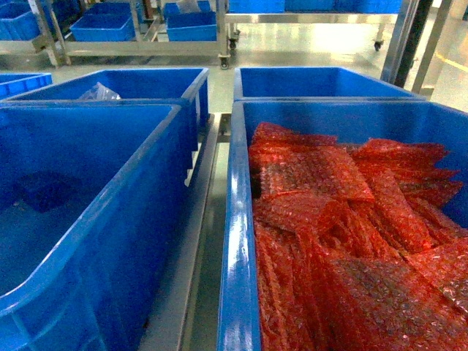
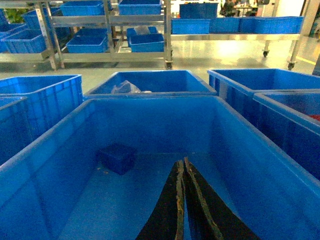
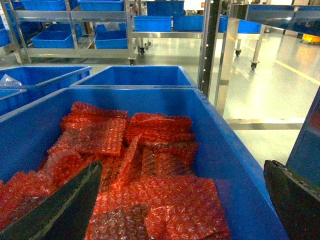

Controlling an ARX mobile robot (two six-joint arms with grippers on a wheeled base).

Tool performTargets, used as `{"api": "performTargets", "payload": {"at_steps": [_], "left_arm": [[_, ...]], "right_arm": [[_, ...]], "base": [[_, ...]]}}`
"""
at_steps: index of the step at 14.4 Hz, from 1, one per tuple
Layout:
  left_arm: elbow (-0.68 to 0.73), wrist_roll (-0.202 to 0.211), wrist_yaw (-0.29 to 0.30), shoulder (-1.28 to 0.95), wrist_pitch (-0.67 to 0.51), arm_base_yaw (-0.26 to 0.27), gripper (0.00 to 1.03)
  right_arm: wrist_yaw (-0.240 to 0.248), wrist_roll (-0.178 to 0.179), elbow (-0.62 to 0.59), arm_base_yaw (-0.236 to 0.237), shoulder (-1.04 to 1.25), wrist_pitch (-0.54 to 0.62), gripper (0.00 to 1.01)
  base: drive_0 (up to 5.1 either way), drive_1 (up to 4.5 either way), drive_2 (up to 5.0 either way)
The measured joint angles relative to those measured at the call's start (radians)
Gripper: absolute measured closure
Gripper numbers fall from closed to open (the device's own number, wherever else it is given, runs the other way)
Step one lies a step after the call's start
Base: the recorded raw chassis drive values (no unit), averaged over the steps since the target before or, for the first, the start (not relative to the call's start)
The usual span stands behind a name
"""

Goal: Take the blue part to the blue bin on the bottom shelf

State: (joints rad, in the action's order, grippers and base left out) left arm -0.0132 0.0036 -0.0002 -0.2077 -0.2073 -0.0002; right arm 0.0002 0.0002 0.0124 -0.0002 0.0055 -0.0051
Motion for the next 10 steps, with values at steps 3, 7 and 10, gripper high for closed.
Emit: {"api": "performTargets", "payload": {"at_steps": [3,7,10], "left_arm": [[0.000,0.000,0.000,0.031,0.029,0.000,1.01],[-0.002,0.000,0.000,0.087,0.109,0.000,1.01],[-0.001,0.000,-0.002,0.183,0.222,0.000,1.01]], "right_arm": [[0.000,0.000,0.000,0.000,0.000,0.000,0.03],[0.000,0.000,0.000,0.000,0.000,0.000,0.03],[0.000,0.000,0.000,0.000,0.000,-0.001,0.03]], "base": [[0.0,0.00,0.0],[0.0,0.00,0.0],[0.0,0.00,0.0]]}}
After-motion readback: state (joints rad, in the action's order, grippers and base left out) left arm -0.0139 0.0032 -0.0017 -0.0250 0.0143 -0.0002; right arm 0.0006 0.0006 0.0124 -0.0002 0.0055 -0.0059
